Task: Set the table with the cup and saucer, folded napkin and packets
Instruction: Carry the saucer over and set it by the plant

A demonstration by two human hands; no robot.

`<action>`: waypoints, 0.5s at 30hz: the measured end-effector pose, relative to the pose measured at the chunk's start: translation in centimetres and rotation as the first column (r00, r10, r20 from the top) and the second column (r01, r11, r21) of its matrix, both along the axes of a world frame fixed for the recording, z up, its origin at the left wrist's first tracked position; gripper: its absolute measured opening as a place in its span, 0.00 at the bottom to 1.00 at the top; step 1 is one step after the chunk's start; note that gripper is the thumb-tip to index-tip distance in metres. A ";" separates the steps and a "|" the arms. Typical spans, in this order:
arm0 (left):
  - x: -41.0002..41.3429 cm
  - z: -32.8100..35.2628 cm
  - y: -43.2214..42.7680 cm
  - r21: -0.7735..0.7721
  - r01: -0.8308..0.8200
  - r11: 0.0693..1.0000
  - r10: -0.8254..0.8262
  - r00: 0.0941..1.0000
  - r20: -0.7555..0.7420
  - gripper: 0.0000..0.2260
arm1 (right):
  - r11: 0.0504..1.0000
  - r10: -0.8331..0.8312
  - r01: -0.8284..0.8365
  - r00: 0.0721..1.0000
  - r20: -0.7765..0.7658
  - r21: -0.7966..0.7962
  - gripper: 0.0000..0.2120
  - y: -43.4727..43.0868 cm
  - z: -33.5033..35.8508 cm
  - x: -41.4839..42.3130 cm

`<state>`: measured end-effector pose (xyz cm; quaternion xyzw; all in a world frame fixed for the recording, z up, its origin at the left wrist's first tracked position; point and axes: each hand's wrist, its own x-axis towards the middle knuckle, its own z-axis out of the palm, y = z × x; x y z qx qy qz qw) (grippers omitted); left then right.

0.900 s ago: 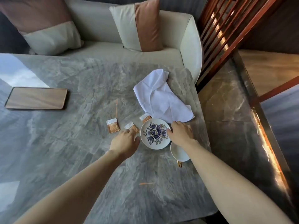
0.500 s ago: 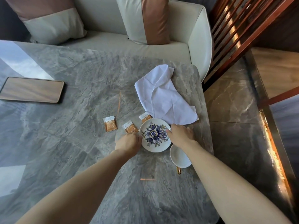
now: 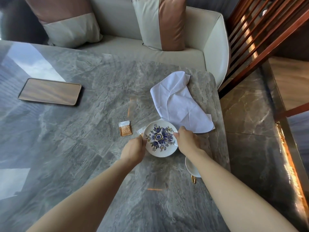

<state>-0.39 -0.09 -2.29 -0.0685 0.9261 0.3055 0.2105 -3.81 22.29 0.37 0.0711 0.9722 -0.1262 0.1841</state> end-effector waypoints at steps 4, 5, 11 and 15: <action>0.3 1.1 -4.2 0.032 -0.066 0.997 0.068 0.996 -0.065 0.16 | 0.998 0.013 -0.016 0.998 -0.064 -0.053 0.12 -4.2 1.5 -0.2; 0.4 1.3 -5.5 0.041 -0.081 0.996 0.084 0.994 -0.074 0.16 | 0.997 0.011 -0.016 0.997 -0.074 -0.071 0.12 -5.6 1.9 -0.2; 1.1 2.6 -14.8 0.040 -0.173 0.984 0.176 0.978 -0.113 0.18 | 0.993 0.036 -0.046 0.996 -0.086 -0.107 0.13 -15.0 3.7 -0.3; 1.2 2.9 -22.8 0.026 -0.229 0.973 0.230 0.965 -0.127 0.19 | 0.991 0.041 -0.050 0.996 -0.075 -0.126 0.12 -23.2 4.1 -0.6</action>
